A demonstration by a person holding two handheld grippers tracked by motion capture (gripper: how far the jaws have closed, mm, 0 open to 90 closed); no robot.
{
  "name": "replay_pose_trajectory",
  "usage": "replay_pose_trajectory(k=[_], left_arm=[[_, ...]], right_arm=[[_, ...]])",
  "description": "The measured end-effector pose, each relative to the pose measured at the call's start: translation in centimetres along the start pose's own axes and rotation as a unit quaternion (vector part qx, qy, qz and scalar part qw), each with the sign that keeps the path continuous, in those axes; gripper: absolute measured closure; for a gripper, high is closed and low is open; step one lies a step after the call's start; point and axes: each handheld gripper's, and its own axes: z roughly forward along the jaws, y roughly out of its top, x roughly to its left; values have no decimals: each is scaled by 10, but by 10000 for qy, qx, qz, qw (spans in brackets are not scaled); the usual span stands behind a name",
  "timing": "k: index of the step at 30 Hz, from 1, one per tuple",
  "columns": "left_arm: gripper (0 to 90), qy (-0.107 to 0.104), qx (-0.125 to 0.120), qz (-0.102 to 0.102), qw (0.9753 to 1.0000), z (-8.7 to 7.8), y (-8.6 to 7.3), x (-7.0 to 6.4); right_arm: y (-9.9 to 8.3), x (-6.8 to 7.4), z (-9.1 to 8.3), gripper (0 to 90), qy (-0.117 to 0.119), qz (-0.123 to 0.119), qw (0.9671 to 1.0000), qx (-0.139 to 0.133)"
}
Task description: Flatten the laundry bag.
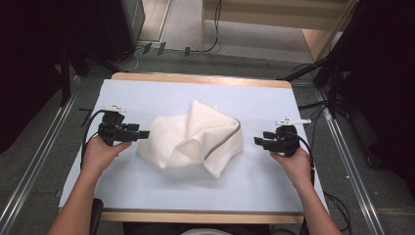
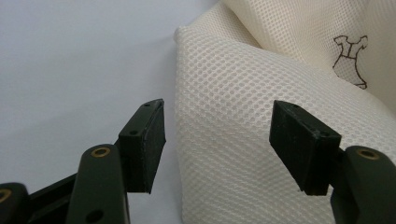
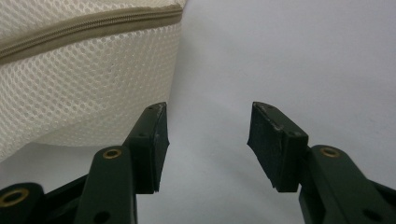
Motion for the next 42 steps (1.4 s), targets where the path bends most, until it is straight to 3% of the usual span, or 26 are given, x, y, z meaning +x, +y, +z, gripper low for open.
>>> replay_pose_trajectory(k=[13, 21, 23, 25, 27, 28, 35, 39, 42], left_arm=[[350, 4, 13, 33, 10000, 0, 1, 0], [338, 11, 0, 131, 9999, 5, 11, -4], [338, 20, 25, 200, 9998, 8, 15, -5], [338, 43, 47, 239, 9997, 11, 18, -5], [338, 35, 43, 231, 9997, 13, 21, -5], [338, 139, 114, 271, 9995, 13, 24, -6], [338, 119, 88, 285, 9995, 15, 35, -5], [335, 36, 152, 175, 9997, 24, 39, 2], [354, 85, 173, 196, 9996, 31, 41, 3]], right_arm=[[0, 1, -1, 570, 116, 71, 9999, 27], [3, 4, -1, 562, 83, 29, 10000, -28], [6, 7, 2, 525, 79, -159, 9998, -21], [8, 8, 2, 487, 117, -170, 9998, 12], [11, 9, 2, 469, 203, -190, 9996, -49], [14, 11, 2, 455, 288, -149, 9995, -50], [25, 15, 4, 457, 279, -65, 9996, 28], [38, 20, 7, 506, 301, -184, 9994, -42], [48, 25, 15, 451, 322, -268, 9991, -96]])
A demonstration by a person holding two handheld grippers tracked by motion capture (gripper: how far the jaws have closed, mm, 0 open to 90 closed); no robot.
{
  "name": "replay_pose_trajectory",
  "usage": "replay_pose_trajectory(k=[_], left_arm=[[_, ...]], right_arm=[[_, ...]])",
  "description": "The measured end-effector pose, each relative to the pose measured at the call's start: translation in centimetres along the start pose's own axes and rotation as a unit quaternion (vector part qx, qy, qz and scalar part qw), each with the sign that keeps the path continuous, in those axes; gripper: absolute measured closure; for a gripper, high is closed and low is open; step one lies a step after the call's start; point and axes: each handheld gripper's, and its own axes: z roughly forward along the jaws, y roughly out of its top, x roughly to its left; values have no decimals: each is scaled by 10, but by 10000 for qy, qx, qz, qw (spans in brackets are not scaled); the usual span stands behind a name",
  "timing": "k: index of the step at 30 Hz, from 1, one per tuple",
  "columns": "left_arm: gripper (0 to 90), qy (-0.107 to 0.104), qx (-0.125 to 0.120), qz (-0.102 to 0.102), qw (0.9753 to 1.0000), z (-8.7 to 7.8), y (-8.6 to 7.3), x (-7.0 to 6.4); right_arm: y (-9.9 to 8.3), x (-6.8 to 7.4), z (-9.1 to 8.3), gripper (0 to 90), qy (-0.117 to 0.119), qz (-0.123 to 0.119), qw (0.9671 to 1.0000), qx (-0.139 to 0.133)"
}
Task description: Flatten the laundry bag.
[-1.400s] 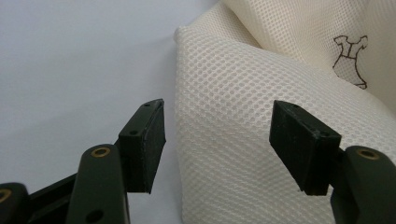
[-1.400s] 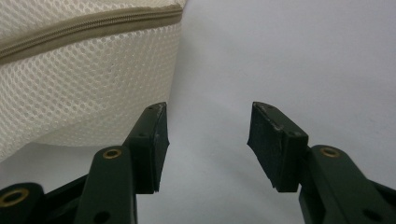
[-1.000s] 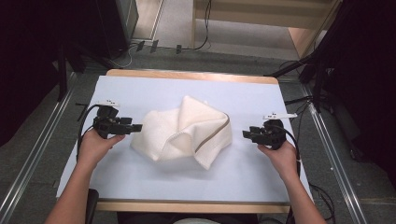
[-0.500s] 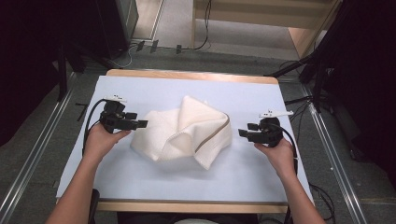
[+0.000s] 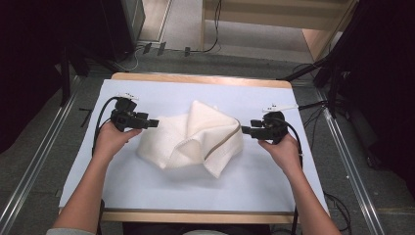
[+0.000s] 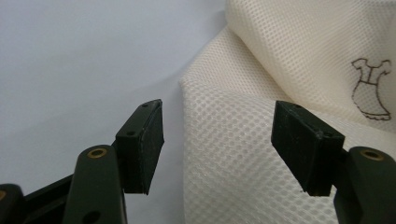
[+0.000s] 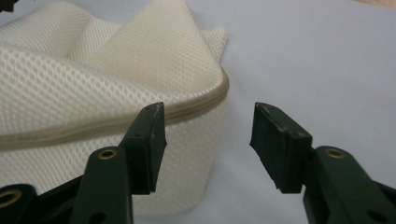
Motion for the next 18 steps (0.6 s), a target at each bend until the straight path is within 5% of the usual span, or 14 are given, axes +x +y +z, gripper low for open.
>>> replay_pose_trajectory(k=[13, 18], left_arm=[[336, -139, -42, -79, 9999, 10, 4, 5], [306, 8, 40, -146, 9999, 19, 3, 9]], right_arm=[[31, 8, 27, 382, -109, -33, 9999, 28], [31, 5, 40, 374, -120, 10, 9997, 204]])
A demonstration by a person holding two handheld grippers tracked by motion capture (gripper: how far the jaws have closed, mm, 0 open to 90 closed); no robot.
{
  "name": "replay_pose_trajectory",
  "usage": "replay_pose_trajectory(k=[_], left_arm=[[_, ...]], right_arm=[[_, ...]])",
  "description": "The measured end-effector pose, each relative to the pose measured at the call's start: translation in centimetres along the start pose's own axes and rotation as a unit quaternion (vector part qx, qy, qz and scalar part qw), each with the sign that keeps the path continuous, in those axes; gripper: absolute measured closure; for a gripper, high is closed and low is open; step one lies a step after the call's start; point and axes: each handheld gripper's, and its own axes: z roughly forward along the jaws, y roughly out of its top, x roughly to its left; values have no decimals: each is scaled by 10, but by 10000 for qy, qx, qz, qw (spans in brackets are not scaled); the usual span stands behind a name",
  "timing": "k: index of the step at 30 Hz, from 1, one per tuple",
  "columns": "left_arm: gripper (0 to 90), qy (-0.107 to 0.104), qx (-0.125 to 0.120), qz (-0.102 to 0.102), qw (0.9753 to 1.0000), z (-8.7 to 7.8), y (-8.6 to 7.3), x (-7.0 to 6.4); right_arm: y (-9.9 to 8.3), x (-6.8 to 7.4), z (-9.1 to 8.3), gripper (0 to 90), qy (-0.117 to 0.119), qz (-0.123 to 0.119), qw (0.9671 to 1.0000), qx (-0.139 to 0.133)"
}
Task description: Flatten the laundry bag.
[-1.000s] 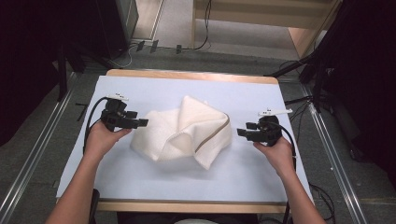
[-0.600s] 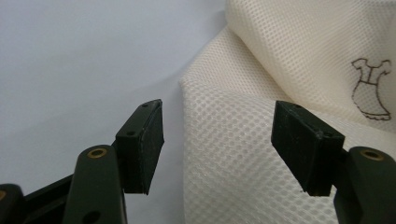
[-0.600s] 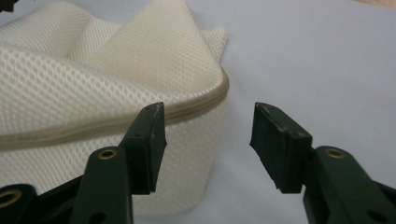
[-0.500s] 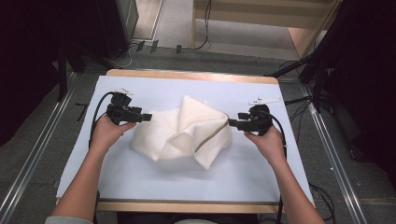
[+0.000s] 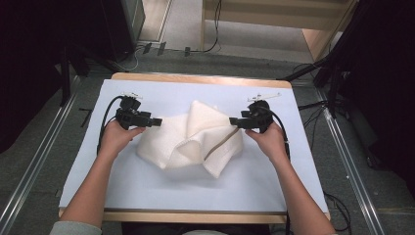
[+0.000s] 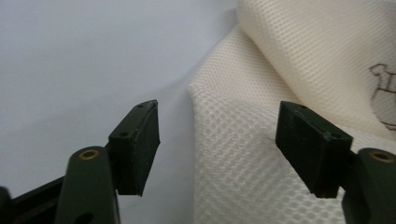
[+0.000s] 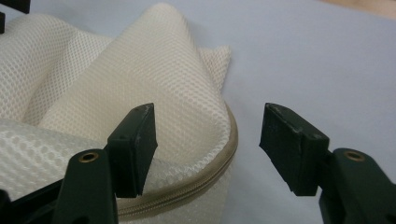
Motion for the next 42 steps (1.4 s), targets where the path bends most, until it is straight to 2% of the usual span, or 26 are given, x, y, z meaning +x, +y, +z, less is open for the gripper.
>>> replay_pose_trajectory(k=[3, 4, 5, 6, 7, 8, 9, 10, 11, 12, 14, 16, 20, 22, 23, 24, 27, 34, 42], left_arm=[[308, -113, 66, -209, 9997, 7, -1, 6], [344, -274, 198, -311, 9989, 13, -3, 8], [373, -274, 198, -311, 9989, 13, -3, 8], [418, -294, 403, -316, 9983, 19, -6, 7], [477, -294, 403, -316, 9983, 19, -6, 7], [524, -329, 581, -309, 9973, 24, -8, 5], [573, -329, 581, -309, 9973, 24, -8, 5], [630, -300, 748, -262, 9964, 28, -9, 3], [700, -300, 748, -262, 9964, 28, -9, 3], [756, -292, 833, -252, 9958, 31, -11, 2], [866, -325, 870, -243, 9954, 31, -12, 2], [887, -402, 877, -275, 9950, 30, -12, 4], [900, -510, 843, -328, 9946, 26, -11, 5], [900, -509, 671, -325, 9959, 18, -11, 6], [900, -509, 671, -325, 9959, 18, -11, 6], [900, -507, 536, -336, 9967, 11, -11, 9], [900, -473, 426, -385, 9972, 4, -11, 12], [900, -305, 123, -574, 9978, -18, -15, 26], [900, -149, -34, -715, 9973, -33, -20, 37]], right_arm=[[-4, -2, 10, 374, 207, 134, 9994, 224], [-6, -2, 15, 375, 304, 200, 9988, 321], [-7, -2, 17, 376, 340, 191, 9986, 352], [-8, -2, 19, 378, 366, 193, 9983, 399], [-8, -2, 19, 378, 366, 193, 9983, 399], [-10, 0, 21, 402, 355, 153, 9980, 501], [-10, 0, 21, 402, 355, 153, 9980, 501], [-12, 1, 21, 483, 306, 84, 9979, 561], [-12, 1, 21, 483, 306, 84, 9979, 561], [-14, 1, 19, 588, 284, 0, 9982, 534], [-15, 0, 17, 696, 315, -15, 9981, 537], [-15, 1, 14, 764, 384, -30, 9979, 513], [-14, 3, 12, 787, 395, -112, 9979, 498], [-12, 5, 8, 788, 358, -188, 9982, 452], [-12, 5, 8, 788, 358, -188, 9982, 452], [-11, 6, 3, 789, 314, -260, 9985, 373], [-9, 6, -4, 789, 256, -306, 9989, 253], [-7, 1, -15, 790, 160, -198, 9997, 8], [-8, -6, -23, 786, 15, -114, 9999, -86]])
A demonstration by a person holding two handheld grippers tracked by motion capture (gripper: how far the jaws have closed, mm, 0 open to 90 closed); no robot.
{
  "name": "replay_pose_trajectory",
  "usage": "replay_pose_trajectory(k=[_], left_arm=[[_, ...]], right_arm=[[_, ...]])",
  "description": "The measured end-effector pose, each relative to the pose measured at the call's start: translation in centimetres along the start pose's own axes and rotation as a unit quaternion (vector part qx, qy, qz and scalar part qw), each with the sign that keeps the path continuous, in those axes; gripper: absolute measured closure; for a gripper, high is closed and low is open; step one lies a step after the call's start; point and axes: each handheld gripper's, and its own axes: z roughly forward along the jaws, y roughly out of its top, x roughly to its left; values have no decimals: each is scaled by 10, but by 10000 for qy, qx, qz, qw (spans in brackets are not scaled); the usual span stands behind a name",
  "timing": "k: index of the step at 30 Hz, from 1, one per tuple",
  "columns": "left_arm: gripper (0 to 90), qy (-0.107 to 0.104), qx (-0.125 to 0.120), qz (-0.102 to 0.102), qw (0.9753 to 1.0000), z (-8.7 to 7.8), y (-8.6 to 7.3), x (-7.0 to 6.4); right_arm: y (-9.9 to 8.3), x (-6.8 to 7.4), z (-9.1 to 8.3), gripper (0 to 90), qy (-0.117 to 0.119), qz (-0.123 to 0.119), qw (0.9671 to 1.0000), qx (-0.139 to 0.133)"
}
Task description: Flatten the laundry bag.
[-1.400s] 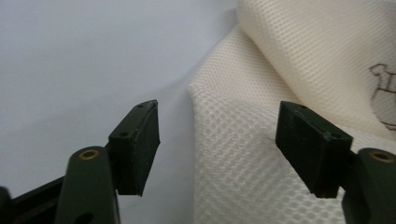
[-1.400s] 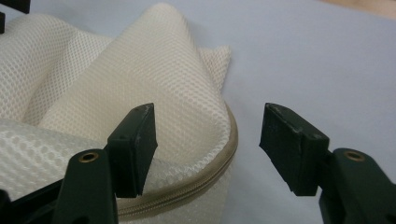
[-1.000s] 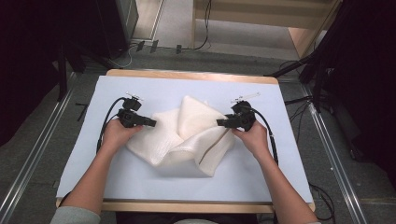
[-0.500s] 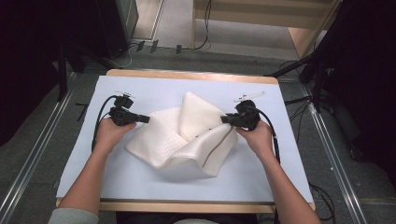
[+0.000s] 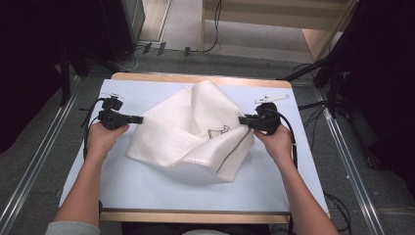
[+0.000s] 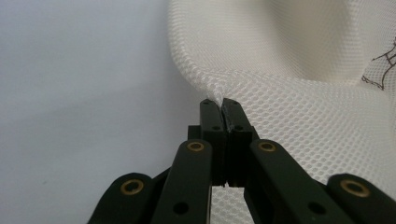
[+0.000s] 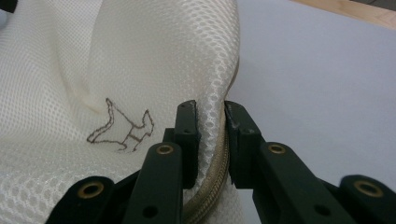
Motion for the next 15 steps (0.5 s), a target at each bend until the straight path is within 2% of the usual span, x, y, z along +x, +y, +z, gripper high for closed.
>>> replay_pose_trajectory(k=[4, 8, 10, 11, 12, 13, 14, 15], left_arm=[[900, 60, -74, -138, 9999, -7, -3, 8], [900, 156, -59, -174, 9997, -6, -5, 13], [900, 221, -22, -179, 9996, -7, -6, 16], [900, 221, -22, -179, 9996, -7, -6, 16], [900, 271, -18, -205, 9994, -9, -7, 18], [900, 375, -6, -177, 9991, -11, -7, 19], [900, 457, 7, -127, 9989, -14, -8, 19], [900, 457, 7, -127, 9989, -14, -8, 19]], right_arm=[[-1, -3, 0, 780, -79, 11, 10000, 19], [-3, -3, 4, 762, -73, 24, 9999, 93], [-4, -1, 6, 708, -65, 44, 9999, 120], [-4, -1, 6, 708, -65, 44, 9999, 120], [-3, 0, 7, 620, -23, 42, 10000, 76], [-3, 0, 8, 577, 12, 49, 10000, 79], [-2, 1, 7, 535, 29, 31, 10000, 61], [-2, 1, 7, 535, 29, 31, 10000, 61]])
